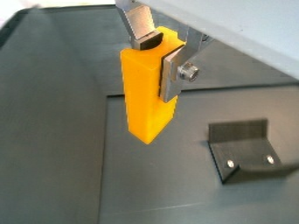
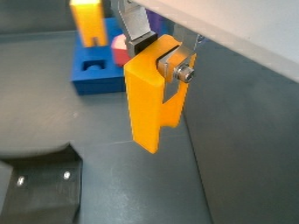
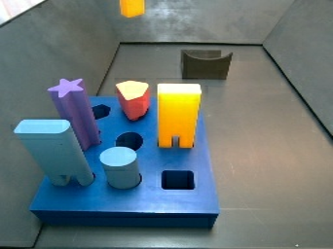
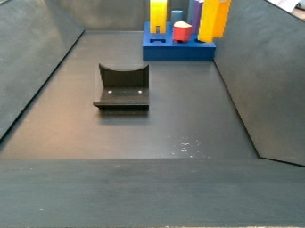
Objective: Pick up the arch object. Move up. Place the arch object on the fixture. Regrasp the arch object. Rotate the arch object. Move to above the board. Insert the arch object.
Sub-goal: Rotate the arch object.
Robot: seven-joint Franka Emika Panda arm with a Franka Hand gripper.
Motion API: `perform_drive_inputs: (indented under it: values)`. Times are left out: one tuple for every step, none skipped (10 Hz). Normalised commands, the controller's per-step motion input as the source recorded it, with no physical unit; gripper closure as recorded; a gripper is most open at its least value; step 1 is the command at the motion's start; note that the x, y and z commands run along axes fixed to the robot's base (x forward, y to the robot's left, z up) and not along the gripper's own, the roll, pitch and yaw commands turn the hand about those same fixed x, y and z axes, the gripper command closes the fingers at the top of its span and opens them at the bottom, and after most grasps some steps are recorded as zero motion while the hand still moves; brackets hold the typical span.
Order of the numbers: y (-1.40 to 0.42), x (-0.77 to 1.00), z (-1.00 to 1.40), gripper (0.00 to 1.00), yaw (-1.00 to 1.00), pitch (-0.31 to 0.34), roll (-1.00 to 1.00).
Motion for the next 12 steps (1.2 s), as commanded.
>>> perform_drive_inputs:
  values:
    - [0.02, -0.04, 0.04, 1.0, -1.0, 0.048, -0.14]
    - [0.02, -0.04, 0.04, 1.0, -0.95, 0.056, -0.17]
    - [0.02, -0.03, 0.04, 1.0, -0.62, 0.052, -0.17]
    - [0.02, -0.03, 0.04, 1.0, -0.42, 0.048, -0.17]
    - [0.02, -0.03, 0.04, 1.0, -0.27, 0.046, -0.17]
    - [0.0, 0.0, 0.0, 1.0, -1.0, 0.029, -0.11]
    - [0.0, 0.0, 0.0, 1.0, -1.0, 0.032, -0.12]
    - [0.0, 0.0, 0.0, 1.0, -1.0, 0.039, -0.15]
    - [0.0, 0.0, 0.0, 1.0, -0.86, 0.043, -0.16]
    - [0.0, 0.0, 0.0, 1.0, -0.61, 0.042, -0.16]
    - [0.0, 0.0, 0.0, 1.0, -0.36, 0.042, -0.16]
    - [0.0, 0.01, 0.01, 1.0, -0.23, 0.041, -0.16]
